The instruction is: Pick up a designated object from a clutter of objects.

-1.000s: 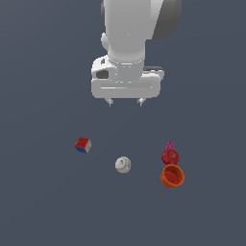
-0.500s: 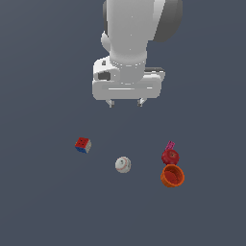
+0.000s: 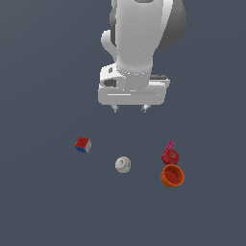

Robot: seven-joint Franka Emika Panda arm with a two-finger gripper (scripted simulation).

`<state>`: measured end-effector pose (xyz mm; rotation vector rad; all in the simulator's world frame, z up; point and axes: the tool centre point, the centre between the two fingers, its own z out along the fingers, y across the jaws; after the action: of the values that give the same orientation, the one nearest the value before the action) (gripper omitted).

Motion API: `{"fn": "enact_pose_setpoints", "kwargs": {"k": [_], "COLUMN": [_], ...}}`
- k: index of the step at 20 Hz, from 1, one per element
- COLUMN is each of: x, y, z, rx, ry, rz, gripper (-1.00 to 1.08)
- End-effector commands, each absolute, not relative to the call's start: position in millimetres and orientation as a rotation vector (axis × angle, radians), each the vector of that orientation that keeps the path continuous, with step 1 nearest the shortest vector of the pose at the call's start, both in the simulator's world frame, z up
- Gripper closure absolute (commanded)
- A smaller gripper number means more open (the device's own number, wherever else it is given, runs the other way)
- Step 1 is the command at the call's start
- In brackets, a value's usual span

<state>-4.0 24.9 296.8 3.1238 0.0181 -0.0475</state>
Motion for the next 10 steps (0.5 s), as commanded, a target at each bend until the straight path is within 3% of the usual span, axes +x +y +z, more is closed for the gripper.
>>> {"fn": "enact_pose_setpoints", "kwargs": {"k": [1, 10], "x": [-1, 14], "y": [33, 75], "z": [289, 244], "rx": [3.121, 3.106], "ry": [-0.015, -0.196], "rz": [-0.046, -0.030], "gripper": [-0.92, -0.92]}}
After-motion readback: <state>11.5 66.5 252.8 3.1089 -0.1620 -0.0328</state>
